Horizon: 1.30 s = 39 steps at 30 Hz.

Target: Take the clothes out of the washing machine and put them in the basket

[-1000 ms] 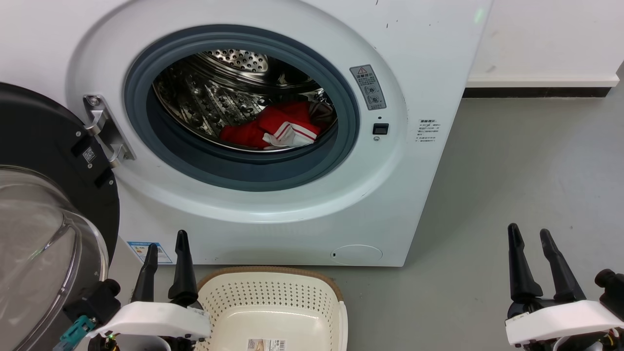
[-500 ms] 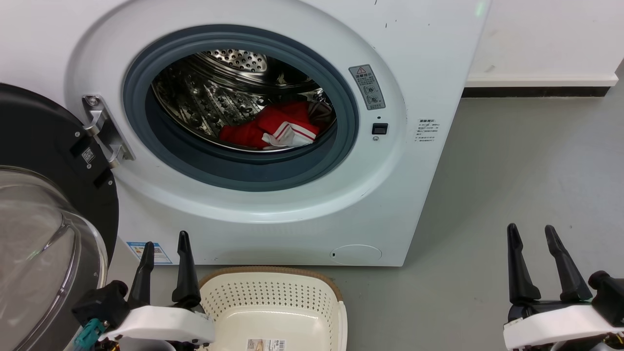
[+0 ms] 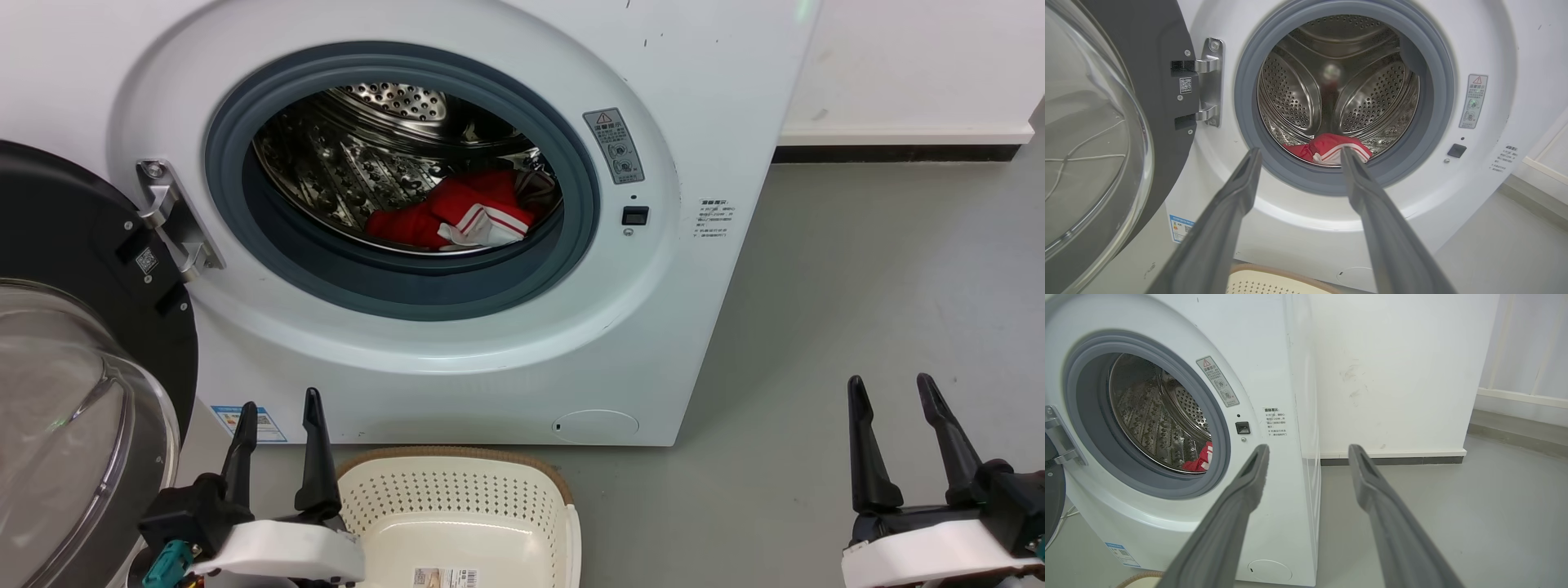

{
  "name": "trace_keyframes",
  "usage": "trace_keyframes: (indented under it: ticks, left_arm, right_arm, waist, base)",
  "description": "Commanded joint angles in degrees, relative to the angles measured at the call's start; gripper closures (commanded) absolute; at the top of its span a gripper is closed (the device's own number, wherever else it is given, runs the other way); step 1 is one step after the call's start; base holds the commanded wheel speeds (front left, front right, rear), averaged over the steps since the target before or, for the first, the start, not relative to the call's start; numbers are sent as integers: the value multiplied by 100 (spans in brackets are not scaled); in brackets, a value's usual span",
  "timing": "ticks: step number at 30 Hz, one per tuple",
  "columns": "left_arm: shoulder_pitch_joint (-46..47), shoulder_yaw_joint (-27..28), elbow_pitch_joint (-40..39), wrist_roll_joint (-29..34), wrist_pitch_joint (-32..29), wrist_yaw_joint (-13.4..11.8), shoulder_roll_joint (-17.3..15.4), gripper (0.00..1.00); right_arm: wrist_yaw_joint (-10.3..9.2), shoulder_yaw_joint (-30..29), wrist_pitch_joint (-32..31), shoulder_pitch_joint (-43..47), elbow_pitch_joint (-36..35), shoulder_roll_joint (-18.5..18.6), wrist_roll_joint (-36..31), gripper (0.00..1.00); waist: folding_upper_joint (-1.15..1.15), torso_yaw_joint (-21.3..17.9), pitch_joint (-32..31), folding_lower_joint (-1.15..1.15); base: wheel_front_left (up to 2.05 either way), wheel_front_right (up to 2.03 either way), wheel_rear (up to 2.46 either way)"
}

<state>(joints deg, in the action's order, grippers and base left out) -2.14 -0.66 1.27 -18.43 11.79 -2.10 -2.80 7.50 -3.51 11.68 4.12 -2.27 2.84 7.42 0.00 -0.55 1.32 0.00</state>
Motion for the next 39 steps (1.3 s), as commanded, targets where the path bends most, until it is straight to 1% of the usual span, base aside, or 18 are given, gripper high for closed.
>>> trace_keyframes:
  ticks: [1,13,30,39]
  left_arm:
    - [-39,-7,-62,107,33,-26,-11,0]
    - [-90,-42,-49,623,176,-93,-11,0]
    - [-206,-37,13,1185,351,-149,-12,0]
    - [-205,-30,75,1129,349,-139,-11,0]
  right_arm:
    - [-2,-8,47,54,-73,8,-113,0]
    - [-2,-37,188,133,-131,8,-530,0]
    - [-2,-44,362,243,-125,6,-911,0]
    - [-2,-41,355,251,-33,6,-737,0]
  waist:
    - [0,-1,1,0]
    - [0,-12,9,0]
    - [0,-19,19,0]
    - [0,-23,25,0]
  base:
    - [0,0,0]
    - [0,0,0]
    - [0,0,0]
    - [0,0,0]
